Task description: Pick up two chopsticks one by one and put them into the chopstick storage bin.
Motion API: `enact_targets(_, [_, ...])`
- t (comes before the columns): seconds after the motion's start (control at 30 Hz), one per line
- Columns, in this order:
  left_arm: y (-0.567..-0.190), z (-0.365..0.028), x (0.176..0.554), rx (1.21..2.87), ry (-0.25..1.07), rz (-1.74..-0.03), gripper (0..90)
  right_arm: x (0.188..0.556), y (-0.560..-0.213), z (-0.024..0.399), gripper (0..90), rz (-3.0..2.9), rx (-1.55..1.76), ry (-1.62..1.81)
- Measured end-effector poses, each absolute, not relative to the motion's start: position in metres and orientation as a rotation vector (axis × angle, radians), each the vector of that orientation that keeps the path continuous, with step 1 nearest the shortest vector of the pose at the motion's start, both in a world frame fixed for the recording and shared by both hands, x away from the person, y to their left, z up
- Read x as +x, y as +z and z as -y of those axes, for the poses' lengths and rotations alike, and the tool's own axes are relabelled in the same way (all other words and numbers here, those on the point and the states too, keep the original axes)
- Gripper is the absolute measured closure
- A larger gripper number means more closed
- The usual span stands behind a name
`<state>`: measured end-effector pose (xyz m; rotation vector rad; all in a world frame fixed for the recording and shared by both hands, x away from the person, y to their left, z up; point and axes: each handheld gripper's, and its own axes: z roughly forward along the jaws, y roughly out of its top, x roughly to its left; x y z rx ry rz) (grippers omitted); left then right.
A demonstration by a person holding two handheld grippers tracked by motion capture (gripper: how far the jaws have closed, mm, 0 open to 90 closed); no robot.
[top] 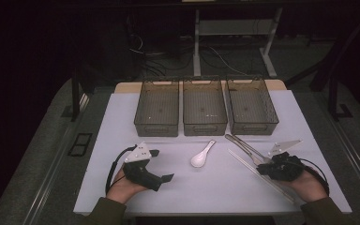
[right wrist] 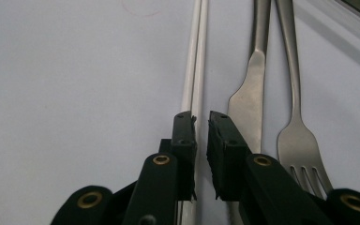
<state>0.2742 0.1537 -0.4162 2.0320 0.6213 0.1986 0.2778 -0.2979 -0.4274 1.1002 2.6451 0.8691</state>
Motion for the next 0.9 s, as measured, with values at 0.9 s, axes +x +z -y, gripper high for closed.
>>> enact_targets(0.9, [-0.4161,-0.1543,0.2741,2.033,0.198,-0.62,0.0,0.279,-0.4342,0.2985,83.2,-2.676,1.103,0.784])
